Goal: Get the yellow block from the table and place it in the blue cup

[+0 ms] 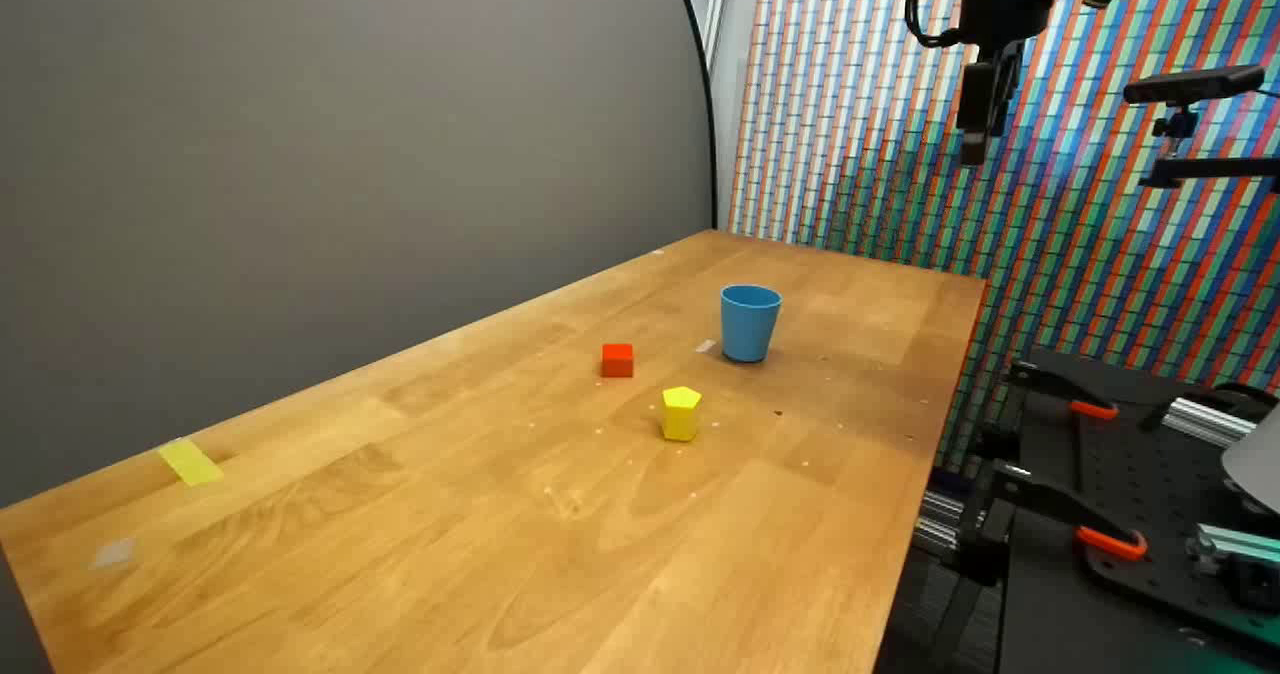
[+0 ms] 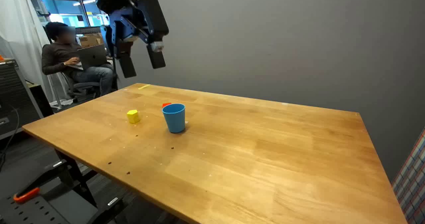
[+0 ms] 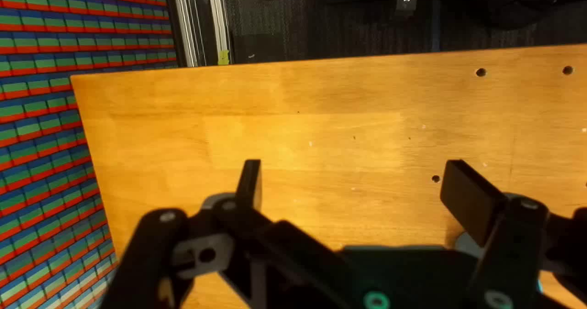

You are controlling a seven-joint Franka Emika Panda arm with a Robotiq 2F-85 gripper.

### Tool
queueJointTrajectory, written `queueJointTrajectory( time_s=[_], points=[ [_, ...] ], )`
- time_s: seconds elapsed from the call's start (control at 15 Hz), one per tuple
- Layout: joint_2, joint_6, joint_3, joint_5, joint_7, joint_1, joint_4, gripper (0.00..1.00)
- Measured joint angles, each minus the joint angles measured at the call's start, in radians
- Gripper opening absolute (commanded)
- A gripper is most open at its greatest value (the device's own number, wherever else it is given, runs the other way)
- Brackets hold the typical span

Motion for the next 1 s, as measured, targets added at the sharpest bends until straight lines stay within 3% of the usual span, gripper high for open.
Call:
queueJointTrajectory(
  time_s=[0.53,0.73,1.0],
  points=[
    [0.002,0.002,0.000,0.007,0.003,0.006,0.000,1.00],
    [0.044,0.060,0.018,0.091,0.043,0.074,-0.002,1.00],
    [0.187,0.211,0.101,0.243,0.128,0.214,0.002,1.00]
  ],
)
